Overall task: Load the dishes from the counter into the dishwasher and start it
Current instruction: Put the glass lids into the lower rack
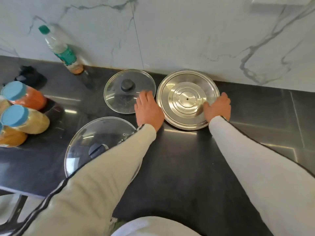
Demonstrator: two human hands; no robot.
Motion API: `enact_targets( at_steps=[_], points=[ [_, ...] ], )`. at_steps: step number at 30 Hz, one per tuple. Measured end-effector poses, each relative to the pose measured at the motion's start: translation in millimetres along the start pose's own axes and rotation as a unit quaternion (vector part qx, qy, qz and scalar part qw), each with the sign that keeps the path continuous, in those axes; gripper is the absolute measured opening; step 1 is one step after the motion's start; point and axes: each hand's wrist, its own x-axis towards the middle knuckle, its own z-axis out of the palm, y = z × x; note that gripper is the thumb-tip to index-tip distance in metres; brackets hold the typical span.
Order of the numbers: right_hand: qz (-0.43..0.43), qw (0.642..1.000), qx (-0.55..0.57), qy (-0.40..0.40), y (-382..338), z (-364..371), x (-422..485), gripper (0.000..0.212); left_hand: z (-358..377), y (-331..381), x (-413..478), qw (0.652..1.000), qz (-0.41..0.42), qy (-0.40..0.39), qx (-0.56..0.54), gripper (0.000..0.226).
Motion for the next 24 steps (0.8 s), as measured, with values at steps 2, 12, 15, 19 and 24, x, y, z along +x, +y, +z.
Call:
enact_targets(
  at_steps=[2, 12, 15, 19, 24],
  points=[
    [0.035, 0.998, 0.047, -0.014, -3.1, -5.0, 16.6, 0.06, -2.9, -9.7, 28.8, 0.996, -0.026, 0.019, 0.084, 0.06],
    [0.105, 0.935, 0.332, -0.061, 17.5, -24.2, 2.5, 0.026, -34.2, -59.2, 108.2, 0.967, -0.022, -0.144, 0.209, 0.046],
    [0.114, 0.935, 0.334, -0.021, 34.8, -27.0, -17.2, 0.026, -38.4, -61.7, 110.4, 0.969, -0.009, -0.143, 0.201, 0.041],
    [0.118, 0.928, 0.352, 0.018, 55.2, -32.8, -56.1, 0.016, -50.2, -60.3, 96.8, 0.964, 0.023, -0.176, 0.196, 0.045],
    [0.15, 0.899, 0.4, 0.094, 77.1, -35.9, -122.1, 0.015, -70.6, -53.5, 59.2, 0.968, 0.102, -0.158, 0.168, 0.053]
  ],
)
